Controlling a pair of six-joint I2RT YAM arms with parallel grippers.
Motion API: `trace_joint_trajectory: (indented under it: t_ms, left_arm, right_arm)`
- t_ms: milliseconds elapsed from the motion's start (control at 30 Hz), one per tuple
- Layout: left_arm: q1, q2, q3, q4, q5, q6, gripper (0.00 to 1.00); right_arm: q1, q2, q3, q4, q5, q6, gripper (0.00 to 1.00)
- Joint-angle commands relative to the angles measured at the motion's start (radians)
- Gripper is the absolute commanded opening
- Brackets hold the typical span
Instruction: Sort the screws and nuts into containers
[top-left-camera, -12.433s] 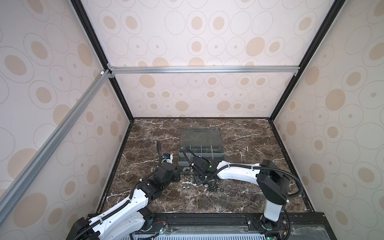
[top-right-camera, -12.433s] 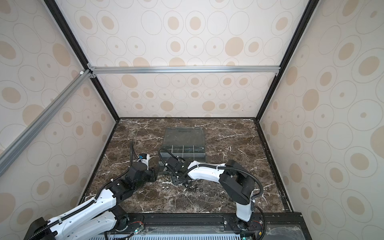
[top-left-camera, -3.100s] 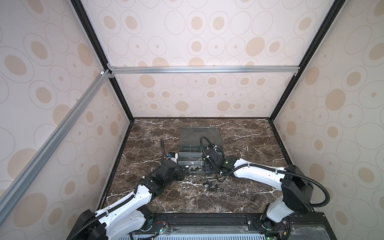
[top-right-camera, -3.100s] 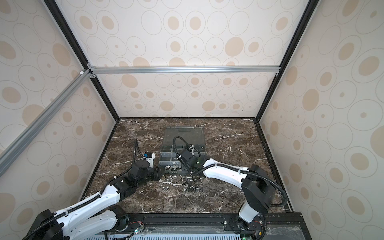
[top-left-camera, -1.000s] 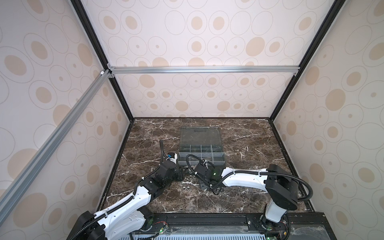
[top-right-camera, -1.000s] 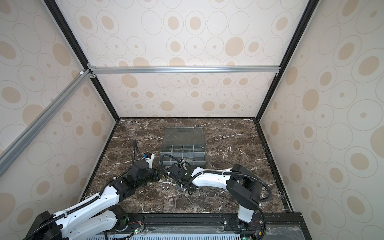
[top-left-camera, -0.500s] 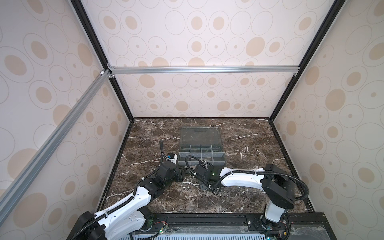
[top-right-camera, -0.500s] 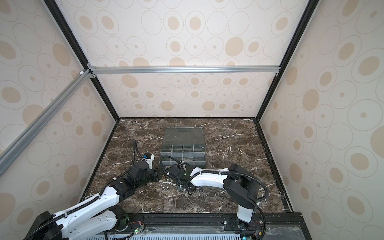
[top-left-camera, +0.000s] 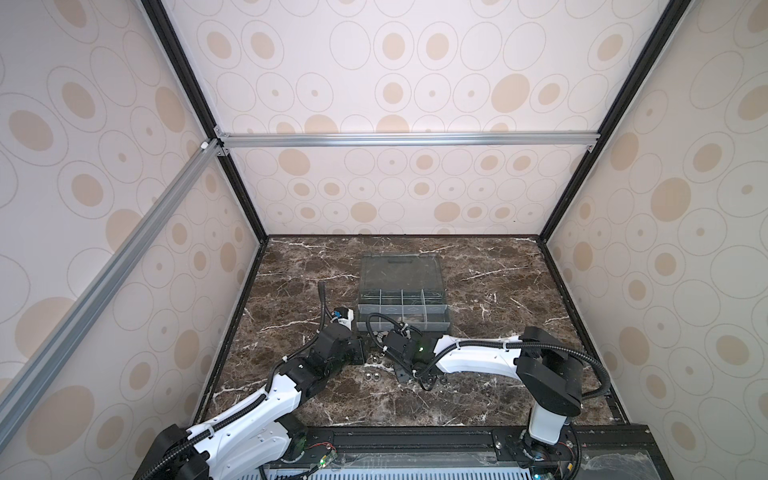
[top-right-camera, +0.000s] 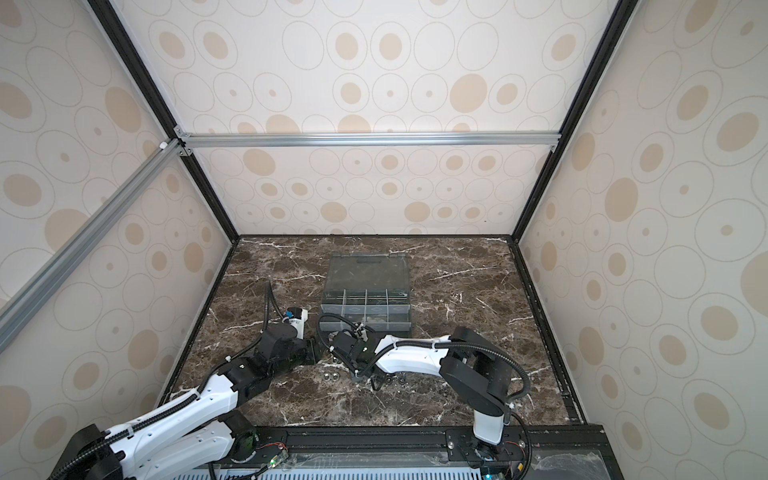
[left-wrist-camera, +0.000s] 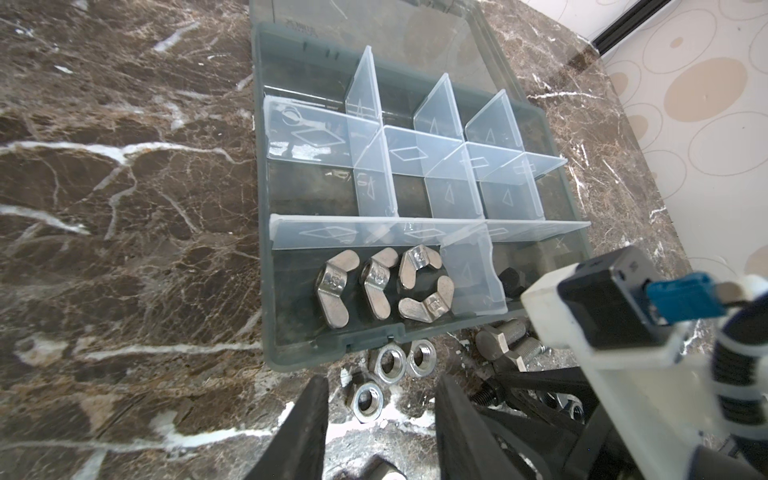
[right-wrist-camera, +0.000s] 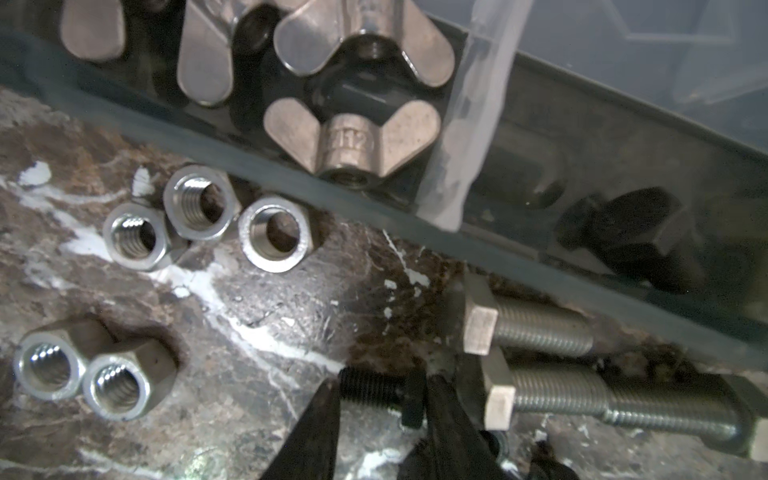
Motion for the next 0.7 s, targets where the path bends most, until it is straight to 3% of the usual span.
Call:
trace_joint_trajectory:
  t_ms: [0,367,667]
  left_arm:
    - [0.009,-0.017,-0.005,0.004,-0.006,-0.012,0.43]
    - [0.009,-0.026,-0.009,-0.002,-0.004,-0.013,0.43]
    - [0.009,-0.03,-0.002,-0.009,-0.007,-0.01,0.43]
  right_arm:
    - [0.012,0.021,0.023,-0.034,0.007,0.016,0.42]
    - [0.014,0.056,0.047,-0.036,0.011,0.019,0.44]
    - [0.015,0.072,0.052,-0.036,0.001,0.018,0.33]
